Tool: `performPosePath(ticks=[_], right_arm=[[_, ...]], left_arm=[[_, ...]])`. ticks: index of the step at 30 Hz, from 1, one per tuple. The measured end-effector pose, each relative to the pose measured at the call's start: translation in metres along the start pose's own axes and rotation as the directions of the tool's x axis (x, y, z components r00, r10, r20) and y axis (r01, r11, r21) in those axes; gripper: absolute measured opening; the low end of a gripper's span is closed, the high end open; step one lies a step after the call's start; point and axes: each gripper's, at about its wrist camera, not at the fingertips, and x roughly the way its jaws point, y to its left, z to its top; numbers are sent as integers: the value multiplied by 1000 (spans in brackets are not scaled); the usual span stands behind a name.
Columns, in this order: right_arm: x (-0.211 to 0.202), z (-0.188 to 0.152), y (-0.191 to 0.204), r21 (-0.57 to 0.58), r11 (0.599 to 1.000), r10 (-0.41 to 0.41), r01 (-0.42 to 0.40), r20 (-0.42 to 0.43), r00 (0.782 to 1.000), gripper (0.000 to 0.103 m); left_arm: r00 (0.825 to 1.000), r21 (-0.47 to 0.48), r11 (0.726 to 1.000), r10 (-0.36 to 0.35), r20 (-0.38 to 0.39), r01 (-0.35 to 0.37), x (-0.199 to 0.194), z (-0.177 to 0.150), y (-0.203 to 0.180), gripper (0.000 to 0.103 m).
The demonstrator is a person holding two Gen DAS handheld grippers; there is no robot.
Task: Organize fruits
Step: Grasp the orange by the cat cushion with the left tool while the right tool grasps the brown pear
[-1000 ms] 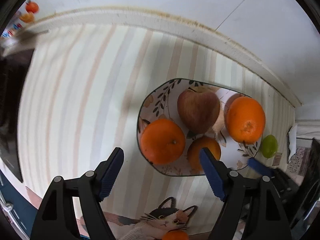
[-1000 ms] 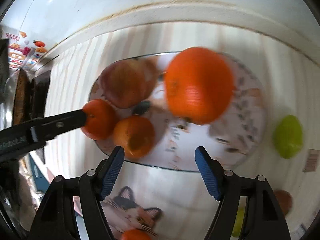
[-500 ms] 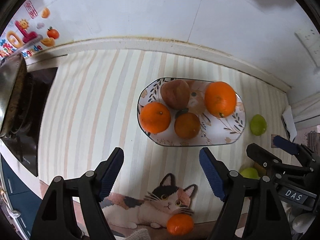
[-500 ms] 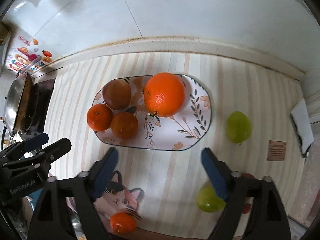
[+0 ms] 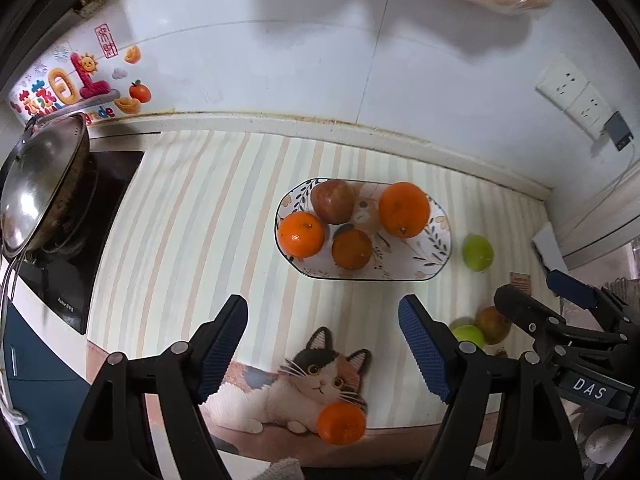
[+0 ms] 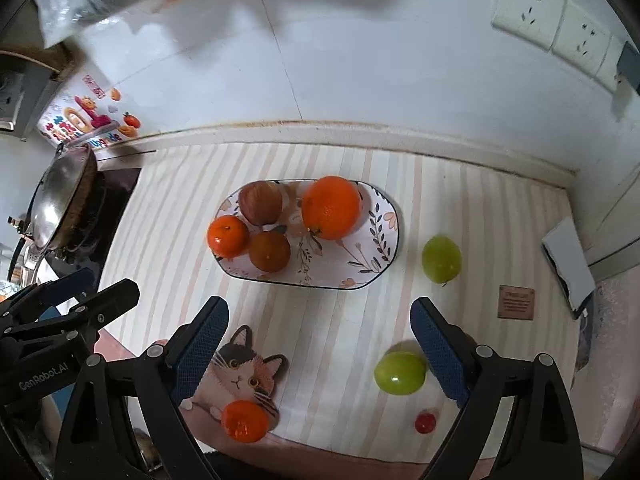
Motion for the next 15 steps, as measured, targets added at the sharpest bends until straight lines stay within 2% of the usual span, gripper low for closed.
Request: performPosePath(ticks=[9,13,15], right_arm=[[-37,-18,-7,28,997,70,-72,50,996,94],[-37,-26,-35,96,993,72,-75,38,997,94],[-25,-31,-57,137,989,57,-56,0,998,94]], left_arm=[[1000,-20,1000,-9,24,10,-23,-21,-9,77],[1000,-22,1000,3,-22,-3,-8,-35,-11,77],[997,-21,1000,8,-71,-10,8,-46,-13,77]])
